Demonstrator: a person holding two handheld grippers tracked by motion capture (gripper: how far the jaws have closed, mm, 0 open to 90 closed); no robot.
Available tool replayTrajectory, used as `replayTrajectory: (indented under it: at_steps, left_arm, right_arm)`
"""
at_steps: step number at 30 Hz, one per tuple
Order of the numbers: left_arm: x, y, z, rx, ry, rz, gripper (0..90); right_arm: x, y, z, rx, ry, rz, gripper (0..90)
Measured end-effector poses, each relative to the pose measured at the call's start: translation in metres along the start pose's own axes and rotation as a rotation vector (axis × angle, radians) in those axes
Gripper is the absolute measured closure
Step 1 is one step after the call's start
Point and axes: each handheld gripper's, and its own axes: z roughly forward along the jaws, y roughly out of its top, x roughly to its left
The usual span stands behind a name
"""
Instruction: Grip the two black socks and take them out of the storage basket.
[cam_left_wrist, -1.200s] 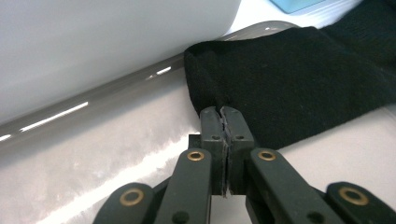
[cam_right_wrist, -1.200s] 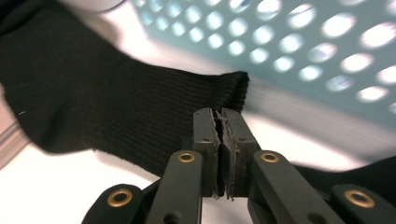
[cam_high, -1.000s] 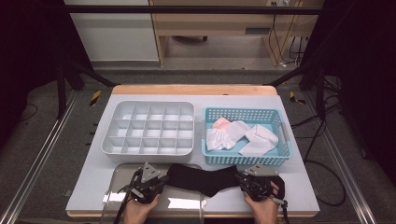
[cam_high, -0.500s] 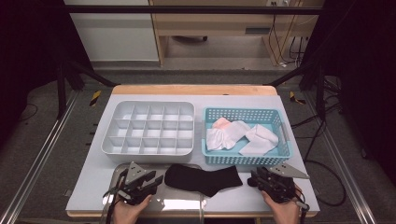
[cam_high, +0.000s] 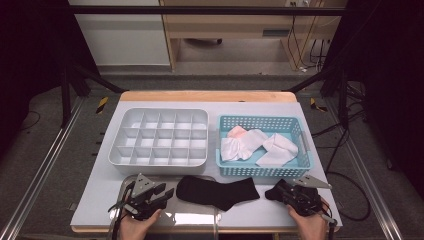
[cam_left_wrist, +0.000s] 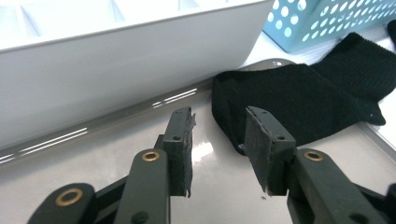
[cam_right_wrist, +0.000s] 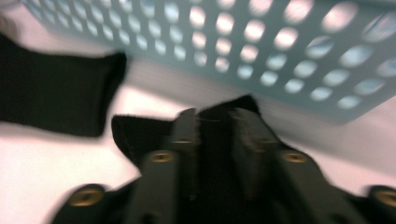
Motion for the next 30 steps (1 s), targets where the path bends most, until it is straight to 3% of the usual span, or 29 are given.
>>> replayTrajectory:
  at_steps: [3,6,10,12,19,23,26,30]
  left_arm:
    - [0.0,0.0,0.001,0.003,-0.002,-0.001,61.3]
    - [0.0,0.0,0.0,0.002,-0.003,-0.001,61.7]
    - [-0.001,0.0,0.001,0.003,-0.009,0.0,61.9]
    - [-0.001,0.0,0.001,0.005,-0.01,0.002,62.0]
    - [-0.002,-0.001,0.002,0.011,-0.014,0.006,62.3]
    - [-0.003,-0.001,0.003,0.013,-0.016,0.009,62.4]
    - [-0.003,-0.001,0.003,0.012,-0.019,0.01,62.4]
    - [-0.003,0.0,0.001,0.007,-0.02,0.011,62.4]
  right_arm:
    - [0.0,0.0,-0.001,-0.002,0.005,-0.011,86.8]
    - [0.0,0.003,-0.011,-0.053,0.025,0.002,87.1]
    - [-0.006,0.007,-0.027,-0.132,0.074,0.058,86.6]
    - [-0.011,0.007,-0.031,-0.146,0.058,0.072,86.4]
    - [-0.035,-0.008,-0.023,-0.088,-0.024,0.128,86.3]
    - [-0.032,-0.008,-0.019,-0.093,0.043,0.142,86.7]
    - [-0.019,-0.001,-0.02,-0.123,0.092,0.08,86.8]
    - [0.004,0.008,-0.016,-0.144,0.192,0.008,86.7]
